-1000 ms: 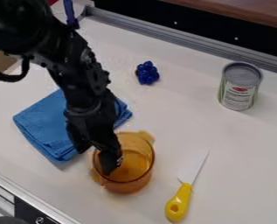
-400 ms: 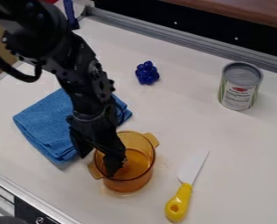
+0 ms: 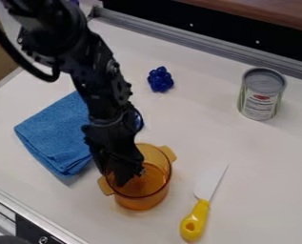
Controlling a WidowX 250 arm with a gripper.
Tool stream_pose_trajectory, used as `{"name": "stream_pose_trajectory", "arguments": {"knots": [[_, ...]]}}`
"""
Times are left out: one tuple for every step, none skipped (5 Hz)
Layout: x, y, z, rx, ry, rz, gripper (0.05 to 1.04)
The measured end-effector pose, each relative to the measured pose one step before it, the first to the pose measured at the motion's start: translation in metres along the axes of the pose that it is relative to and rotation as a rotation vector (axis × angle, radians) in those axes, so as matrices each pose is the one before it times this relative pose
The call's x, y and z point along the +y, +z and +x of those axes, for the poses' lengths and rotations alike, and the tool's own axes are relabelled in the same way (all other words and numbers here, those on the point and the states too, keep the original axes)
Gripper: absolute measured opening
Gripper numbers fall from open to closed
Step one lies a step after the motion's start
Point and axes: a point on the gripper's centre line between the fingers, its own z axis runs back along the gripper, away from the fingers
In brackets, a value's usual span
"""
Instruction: Move the yellow pot to the upper left of table
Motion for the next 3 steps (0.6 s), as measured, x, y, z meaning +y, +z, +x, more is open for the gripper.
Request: {"name": "stream_pose_trajectory", "arguments": {"knots": [[-0.00050,-0.00440,0.00026,0.0039,-0.0222,-0.0063,0.168],[0.00455,0.00030,0.00323,-0.0056,0.0915,0.0121,0.068],[0.00503,0.00873,-0.00097,-0.0079,0.1349,-0.0412,0.062]]}}
